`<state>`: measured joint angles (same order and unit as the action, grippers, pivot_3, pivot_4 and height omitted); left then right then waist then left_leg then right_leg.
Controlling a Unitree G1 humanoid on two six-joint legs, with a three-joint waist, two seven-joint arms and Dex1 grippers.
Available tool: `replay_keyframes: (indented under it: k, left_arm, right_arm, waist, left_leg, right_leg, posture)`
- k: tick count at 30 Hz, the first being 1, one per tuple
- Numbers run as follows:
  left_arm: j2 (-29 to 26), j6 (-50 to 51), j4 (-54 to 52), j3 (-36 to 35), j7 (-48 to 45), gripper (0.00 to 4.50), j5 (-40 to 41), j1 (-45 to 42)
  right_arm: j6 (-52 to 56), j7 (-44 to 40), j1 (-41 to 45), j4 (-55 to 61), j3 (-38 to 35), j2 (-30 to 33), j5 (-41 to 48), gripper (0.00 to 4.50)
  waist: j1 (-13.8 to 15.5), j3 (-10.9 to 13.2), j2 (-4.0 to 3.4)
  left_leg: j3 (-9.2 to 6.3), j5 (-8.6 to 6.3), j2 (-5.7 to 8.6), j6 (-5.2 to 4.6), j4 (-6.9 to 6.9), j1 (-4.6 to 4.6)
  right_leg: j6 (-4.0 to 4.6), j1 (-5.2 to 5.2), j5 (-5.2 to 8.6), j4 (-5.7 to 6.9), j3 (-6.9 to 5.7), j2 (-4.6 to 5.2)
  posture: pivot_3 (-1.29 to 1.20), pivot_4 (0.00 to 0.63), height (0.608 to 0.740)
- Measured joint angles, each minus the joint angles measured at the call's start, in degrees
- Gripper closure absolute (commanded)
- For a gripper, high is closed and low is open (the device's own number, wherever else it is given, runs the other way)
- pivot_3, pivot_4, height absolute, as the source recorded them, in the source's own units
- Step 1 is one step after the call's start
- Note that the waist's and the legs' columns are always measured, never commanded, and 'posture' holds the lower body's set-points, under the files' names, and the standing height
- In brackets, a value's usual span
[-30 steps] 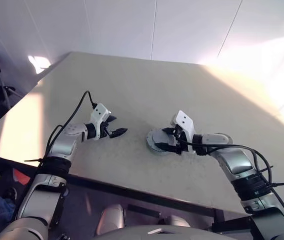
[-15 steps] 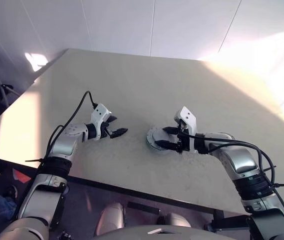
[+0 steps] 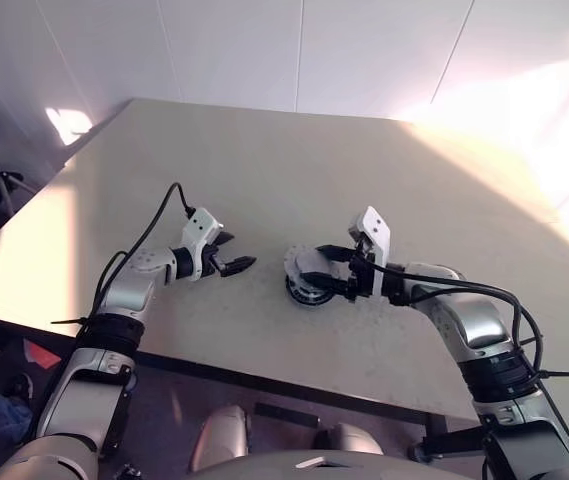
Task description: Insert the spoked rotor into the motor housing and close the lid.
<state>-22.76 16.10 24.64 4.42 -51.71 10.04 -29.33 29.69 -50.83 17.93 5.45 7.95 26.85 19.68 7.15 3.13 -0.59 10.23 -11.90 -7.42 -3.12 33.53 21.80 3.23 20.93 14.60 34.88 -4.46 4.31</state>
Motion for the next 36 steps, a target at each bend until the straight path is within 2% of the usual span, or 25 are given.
replay_keyframes:
  k: [12, 36]
  left_arm:
    - [0.0, -0.1, 0.5, 0.0, 0.0, 0.0, -0.1, -0.2]
    - [0.0, -0.1, 1.3, 0.0, 0.2, 0.0, -0.1, -0.4]
  right_arm:
    - [-2.3, -2.6, -1.2, -0.5, 2.5, 3.7, -4.4, 1.4]
    - [-3.6, -2.7, -0.7, -2.9, 3.3, 3.3, -6.8, 1.4]
  waist:
    - [0.0, 0.0, -0.01]
    - [0.0, 0.0, -0.01]
  left_leg:
    - [-0.02, -0.09, -0.08, -0.11, 0.59, 0.13]
    - [-0.05, -0.06, -0.1, -0.08, 0.75, -0.04]
  right_leg:
    - [0.0, 0.0, 0.0, 0.29, 0.0, 0.0]
    - [0.0, -0.15, 0.0, 0.5, 0.01, 0.0]
  posture:
    - [0.0, 0.0, 0.74]
    - [0.0, 0.0, 0.74]
